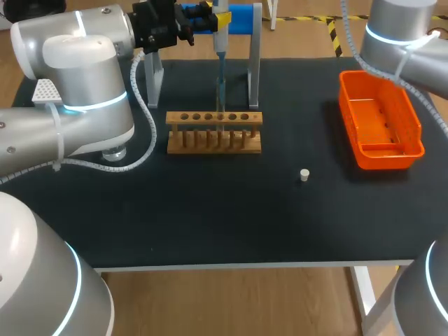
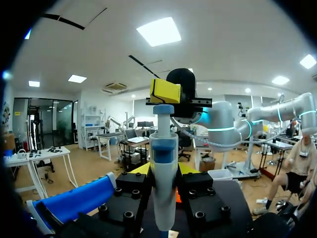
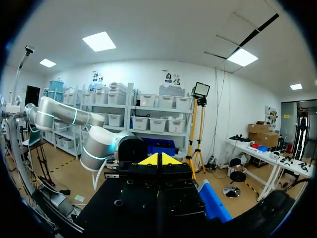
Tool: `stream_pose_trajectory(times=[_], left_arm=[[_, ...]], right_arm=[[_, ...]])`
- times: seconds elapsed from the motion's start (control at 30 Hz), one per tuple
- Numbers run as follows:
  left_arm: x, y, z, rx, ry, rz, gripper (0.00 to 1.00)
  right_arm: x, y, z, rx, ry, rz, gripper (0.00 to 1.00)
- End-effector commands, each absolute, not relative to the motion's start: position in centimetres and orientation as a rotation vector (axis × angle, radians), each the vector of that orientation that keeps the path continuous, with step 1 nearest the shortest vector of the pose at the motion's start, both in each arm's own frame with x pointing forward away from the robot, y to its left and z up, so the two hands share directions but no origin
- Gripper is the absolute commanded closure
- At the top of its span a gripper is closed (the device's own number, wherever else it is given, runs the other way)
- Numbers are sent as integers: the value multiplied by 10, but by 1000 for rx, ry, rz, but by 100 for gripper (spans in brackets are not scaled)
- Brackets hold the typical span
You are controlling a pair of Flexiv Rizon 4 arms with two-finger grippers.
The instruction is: Invert the test tube, pick up the pipette, mount the tip to pipette, aspirate from beaker and dispense into the tube, eject the tip, return the pipette, and cap with the stopper.
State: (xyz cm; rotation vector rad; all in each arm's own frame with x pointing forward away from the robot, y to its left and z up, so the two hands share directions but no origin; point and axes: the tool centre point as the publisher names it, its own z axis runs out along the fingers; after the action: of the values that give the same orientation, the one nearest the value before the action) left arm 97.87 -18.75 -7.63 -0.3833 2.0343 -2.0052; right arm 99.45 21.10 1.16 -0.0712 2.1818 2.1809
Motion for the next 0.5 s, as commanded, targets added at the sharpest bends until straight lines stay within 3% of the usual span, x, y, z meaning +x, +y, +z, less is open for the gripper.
stream_pose_trajectory(times=[0.03, 0.5], left_arm=[[979, -189, -77, -384, 2031, -2006, 100], [979, -189, -77, -384, 2031, -2006, 100]], right_arm=[[995, 211, 12, -74, 2184, 2182, 100], [985, 217, 19, 22, 2188, 2289, 100]])
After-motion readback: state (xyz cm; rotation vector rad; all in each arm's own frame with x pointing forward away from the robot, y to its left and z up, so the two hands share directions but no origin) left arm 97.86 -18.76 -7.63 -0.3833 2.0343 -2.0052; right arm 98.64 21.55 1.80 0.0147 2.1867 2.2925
